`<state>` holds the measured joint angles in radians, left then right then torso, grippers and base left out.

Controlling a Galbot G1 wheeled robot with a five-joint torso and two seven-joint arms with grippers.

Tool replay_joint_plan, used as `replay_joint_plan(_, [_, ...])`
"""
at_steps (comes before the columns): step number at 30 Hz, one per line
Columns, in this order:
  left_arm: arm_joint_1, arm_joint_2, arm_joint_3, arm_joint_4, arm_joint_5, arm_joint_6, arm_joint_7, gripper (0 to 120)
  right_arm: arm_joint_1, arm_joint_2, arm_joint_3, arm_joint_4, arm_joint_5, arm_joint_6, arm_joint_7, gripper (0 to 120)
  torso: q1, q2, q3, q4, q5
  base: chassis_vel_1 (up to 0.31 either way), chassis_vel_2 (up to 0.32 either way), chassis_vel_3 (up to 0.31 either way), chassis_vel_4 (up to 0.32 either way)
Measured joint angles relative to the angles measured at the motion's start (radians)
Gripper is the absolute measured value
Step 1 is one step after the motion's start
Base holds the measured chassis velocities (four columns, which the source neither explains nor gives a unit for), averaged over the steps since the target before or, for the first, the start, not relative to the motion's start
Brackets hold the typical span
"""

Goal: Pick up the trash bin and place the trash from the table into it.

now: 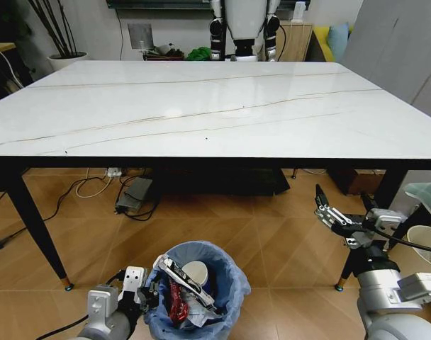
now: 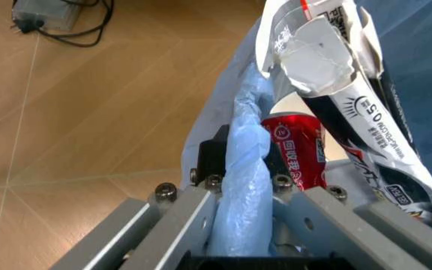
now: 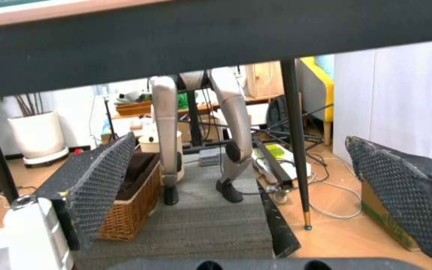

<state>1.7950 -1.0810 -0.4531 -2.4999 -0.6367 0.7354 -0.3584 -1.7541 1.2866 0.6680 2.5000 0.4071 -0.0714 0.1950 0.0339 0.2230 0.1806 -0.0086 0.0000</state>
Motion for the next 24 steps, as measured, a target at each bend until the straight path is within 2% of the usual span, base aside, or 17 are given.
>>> replay_joint_plan(24, [0.02,-0.006,-0.021,0.0,0.002,0.0,-0.001,0,0.002,0.001,-0.018,0.0,-0.018,0.002,0.0,100,-0.023,-0.092,-0.069,0.0,0.0001,0.0,0.0,0.0,0.0])
